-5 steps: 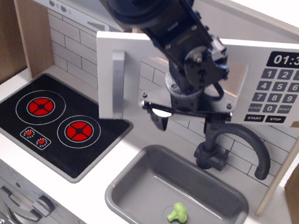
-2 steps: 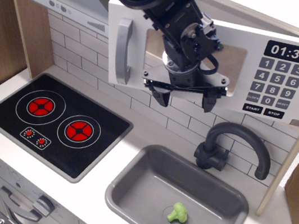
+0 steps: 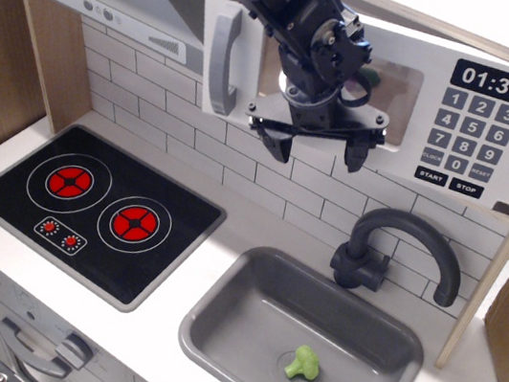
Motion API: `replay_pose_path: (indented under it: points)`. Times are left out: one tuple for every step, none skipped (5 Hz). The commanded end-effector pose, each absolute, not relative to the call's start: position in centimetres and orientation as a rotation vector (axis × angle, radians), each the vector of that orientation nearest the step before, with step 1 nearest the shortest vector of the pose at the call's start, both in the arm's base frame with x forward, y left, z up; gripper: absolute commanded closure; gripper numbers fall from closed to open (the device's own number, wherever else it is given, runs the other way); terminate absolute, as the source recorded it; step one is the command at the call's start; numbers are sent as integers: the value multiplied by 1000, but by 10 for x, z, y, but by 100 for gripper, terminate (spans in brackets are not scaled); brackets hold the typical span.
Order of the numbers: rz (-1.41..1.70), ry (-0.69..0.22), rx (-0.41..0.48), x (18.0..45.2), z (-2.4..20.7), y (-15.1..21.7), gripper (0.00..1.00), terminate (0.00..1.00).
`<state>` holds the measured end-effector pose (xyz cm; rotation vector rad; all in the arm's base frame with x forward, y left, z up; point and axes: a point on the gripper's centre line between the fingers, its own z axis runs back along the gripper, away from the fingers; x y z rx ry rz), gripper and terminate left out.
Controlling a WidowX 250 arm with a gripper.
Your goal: Close microwave
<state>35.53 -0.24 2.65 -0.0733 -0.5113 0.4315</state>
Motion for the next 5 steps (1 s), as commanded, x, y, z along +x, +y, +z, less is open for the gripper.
replay_pose_path:
  points:
    - [439, -574, -85, 375, 51, 7, 0, 0]
    - [449, -575, -88, 380, 52, 9, 0, 0]
    - [463, -576, -90, 384, 53, 12, 0, 0]
    - [479, -580, -87, 388, 52, 15, 0, 0]
    - [490, -586, -85, 392, 53, 17, 0, 100]
